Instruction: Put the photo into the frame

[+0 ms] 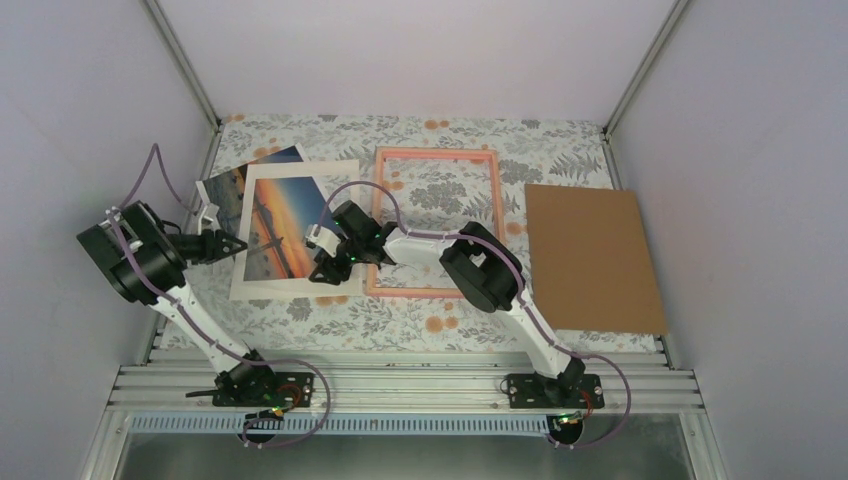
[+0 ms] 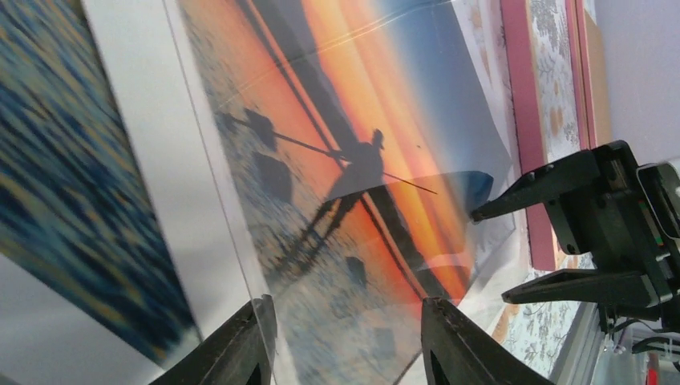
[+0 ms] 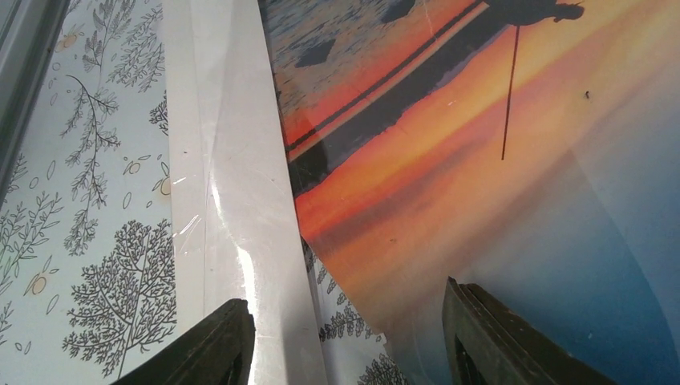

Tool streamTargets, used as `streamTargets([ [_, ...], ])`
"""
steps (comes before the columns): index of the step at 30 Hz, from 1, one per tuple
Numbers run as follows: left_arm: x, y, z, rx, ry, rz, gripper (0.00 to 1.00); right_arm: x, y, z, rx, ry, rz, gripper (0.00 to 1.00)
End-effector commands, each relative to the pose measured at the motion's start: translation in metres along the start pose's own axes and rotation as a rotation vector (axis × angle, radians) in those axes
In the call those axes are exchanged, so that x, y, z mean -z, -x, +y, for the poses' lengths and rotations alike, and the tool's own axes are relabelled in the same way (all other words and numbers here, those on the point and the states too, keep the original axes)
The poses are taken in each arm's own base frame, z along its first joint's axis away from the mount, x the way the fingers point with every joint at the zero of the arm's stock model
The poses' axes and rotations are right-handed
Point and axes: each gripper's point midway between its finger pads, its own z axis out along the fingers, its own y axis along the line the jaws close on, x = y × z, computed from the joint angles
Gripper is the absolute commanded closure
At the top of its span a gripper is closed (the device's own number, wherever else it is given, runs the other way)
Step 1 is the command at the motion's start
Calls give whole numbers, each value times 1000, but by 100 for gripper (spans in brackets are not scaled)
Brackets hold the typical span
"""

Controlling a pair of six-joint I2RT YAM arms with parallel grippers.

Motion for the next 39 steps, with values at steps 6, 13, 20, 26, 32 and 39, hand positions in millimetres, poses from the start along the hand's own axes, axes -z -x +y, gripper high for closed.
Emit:
streamTargets([
  [6, -9, 30, 6, -59, -52, 44, 52, -24, -145, 12, -202, 21, 388, 41],
  [13, -35, 38, -2, -66, -108, 68, 54, -25, -150, 14, -193, 35, 396, 41],
  [20, -42, 64, 0, -79, -94, 73, 64, -24, -152, 16, -172, 46, 402, 41],
  [26, -26, 74, -19, -117, -54, 50, 89, -14, -121, 24, -172, 86, 340, 33],
  [32, 7, 92, -57, -198, 39, -50, 98, 30, -20, 26, -167, 141, 108, 15],
  [39, 55, 125, -130, -284, 31, -189, 98, 120, 54, -3, -217, 177, -144, 8],
])
